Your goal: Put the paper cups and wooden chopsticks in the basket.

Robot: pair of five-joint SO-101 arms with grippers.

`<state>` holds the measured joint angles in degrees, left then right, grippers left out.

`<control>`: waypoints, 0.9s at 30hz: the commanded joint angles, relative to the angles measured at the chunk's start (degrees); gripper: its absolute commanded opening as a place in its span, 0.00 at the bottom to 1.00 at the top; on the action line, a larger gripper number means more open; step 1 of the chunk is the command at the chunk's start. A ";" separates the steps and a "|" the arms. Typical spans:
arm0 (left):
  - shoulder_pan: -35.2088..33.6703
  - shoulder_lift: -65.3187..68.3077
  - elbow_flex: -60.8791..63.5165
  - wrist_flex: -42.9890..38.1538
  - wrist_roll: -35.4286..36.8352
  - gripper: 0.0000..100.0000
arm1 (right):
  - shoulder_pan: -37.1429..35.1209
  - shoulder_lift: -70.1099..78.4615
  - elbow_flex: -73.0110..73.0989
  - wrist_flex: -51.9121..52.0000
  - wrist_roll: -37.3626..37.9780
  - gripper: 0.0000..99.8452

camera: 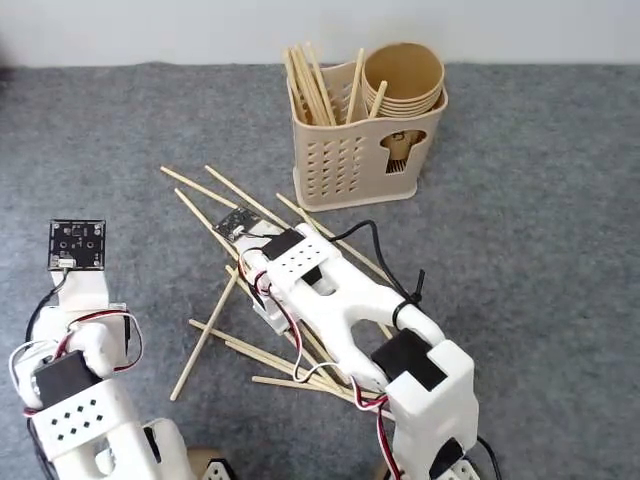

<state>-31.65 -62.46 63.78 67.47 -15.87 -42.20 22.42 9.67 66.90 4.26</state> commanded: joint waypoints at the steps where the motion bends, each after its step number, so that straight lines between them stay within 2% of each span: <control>1: -0.35 -0.97 -3.03 0.35 -0.44 0.07 | -0.40 2.24 -1.67 -1.71 -0.44 0.10; 3: -0.35 -0.97 -3.03 0.35 -0.44 0.07 | -0.22 1.98 -1.67 -1.80 -0.44 0.01; 8: -0.35 -0.97 -3.12 0.26 -0.35 0.07 | 1.45 -0.57 -1.23 -0.75 -0.44 0.01; 16: 0.00 -0.97 -6.90 0.26 -0.26 0.07 | 3.82 -13.67 -0.70 8.84 -0.35 0.01; 23: 0.18 -0.97 -11.21 0.09 -0.09 0.07 | 9.71 -24.66 -0.70 14.02 -0.18 0.01; 27: 3.08 -0.97 -11.21 0.44 0.00 0.07 | 11.56 -31.43 -0.70 14.37 -0.18 0.01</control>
<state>-30.77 -62.55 55.43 67.47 -15.87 -32.44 -2.11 9.32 80.53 4.44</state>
